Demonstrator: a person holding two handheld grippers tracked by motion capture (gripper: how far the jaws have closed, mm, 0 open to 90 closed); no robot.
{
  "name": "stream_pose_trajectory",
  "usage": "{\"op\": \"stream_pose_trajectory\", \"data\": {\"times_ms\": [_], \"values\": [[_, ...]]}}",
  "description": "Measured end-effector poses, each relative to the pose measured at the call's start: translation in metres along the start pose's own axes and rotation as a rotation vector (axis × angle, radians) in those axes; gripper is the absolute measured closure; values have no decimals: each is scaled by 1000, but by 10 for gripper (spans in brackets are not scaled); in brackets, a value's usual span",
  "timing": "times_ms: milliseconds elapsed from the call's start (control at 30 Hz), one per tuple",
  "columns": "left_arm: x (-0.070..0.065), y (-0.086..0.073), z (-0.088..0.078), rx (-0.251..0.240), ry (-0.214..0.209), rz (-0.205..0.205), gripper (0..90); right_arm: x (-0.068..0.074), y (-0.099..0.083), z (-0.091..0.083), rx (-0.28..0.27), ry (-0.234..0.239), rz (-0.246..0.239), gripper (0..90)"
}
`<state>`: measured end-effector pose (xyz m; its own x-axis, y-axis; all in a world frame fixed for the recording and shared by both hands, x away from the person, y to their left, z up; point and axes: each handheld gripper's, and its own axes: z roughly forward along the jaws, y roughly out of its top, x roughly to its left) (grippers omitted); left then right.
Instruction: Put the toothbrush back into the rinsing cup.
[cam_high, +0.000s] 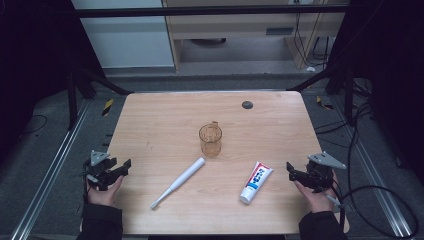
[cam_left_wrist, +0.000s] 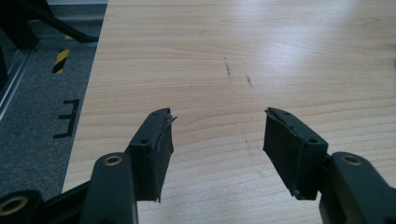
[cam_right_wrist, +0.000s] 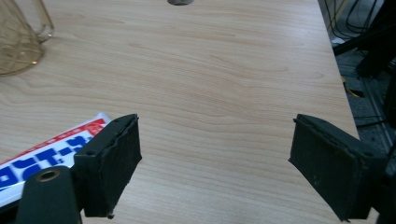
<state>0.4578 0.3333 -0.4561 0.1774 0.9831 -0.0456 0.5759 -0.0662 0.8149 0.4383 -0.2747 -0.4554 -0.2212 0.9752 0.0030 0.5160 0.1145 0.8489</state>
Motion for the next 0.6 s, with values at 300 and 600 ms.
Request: {"op": "stream_pose_trajectory", "data": {"times_ms": [300, 600], "values": [[-6, 1, -1, -4, -27, 25, 469, 20, 6, -6, -10, 103, -31, 264], [-7, 1, -2, -15, -32, 31, 466, 43, 15, -9, 8, 197, -66, 314]]}}
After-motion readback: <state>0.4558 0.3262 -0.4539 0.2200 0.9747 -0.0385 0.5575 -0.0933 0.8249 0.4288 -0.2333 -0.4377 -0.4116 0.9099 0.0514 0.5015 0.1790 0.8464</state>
